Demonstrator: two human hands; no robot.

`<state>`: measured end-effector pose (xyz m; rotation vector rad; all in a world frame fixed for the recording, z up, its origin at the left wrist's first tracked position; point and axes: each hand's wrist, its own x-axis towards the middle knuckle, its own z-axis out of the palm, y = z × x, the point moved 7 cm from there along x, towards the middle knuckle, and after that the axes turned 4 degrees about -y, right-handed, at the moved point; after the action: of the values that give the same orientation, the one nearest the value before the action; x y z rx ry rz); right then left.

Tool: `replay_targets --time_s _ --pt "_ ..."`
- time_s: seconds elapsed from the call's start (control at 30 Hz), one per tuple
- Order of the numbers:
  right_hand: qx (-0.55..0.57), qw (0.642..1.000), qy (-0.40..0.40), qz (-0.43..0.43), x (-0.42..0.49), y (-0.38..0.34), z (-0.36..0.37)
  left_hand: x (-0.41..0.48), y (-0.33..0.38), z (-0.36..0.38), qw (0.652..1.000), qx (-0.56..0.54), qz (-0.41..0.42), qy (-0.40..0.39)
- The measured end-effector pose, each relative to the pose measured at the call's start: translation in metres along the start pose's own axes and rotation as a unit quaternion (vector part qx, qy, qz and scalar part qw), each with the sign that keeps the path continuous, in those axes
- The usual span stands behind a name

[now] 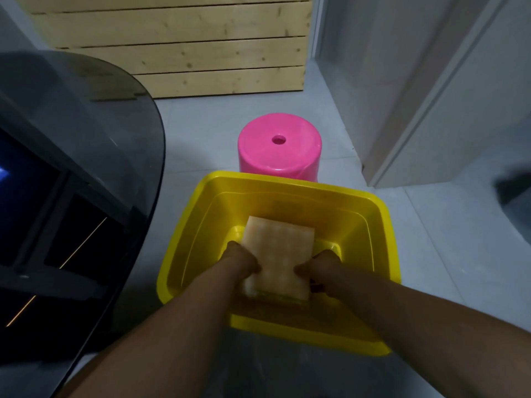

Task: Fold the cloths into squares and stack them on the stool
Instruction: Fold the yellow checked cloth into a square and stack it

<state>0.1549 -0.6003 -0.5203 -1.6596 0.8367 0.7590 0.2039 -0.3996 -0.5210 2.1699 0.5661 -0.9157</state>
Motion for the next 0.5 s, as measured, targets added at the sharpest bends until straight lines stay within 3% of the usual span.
replay_targets --time_s 0.13,0.4,0.5 --pt "-0.024 1.000 0.003 0.011 0.010 0.002 0.003 0.010 -0.006 0.008 0.998 0.048 -0.030 -0.015" --pt "-0.067 0.998 -0.003 0.011 0.009 0.000 0.005 0.021 -0.011 0.011 0.998 0.039 -0.043 -0.005" --pt "-0.084 0.996 -0.008 0.010 0.000 -0.003 0.004 0.017 -0.007 0.001 0.997 0.033 -0.045 0.045"
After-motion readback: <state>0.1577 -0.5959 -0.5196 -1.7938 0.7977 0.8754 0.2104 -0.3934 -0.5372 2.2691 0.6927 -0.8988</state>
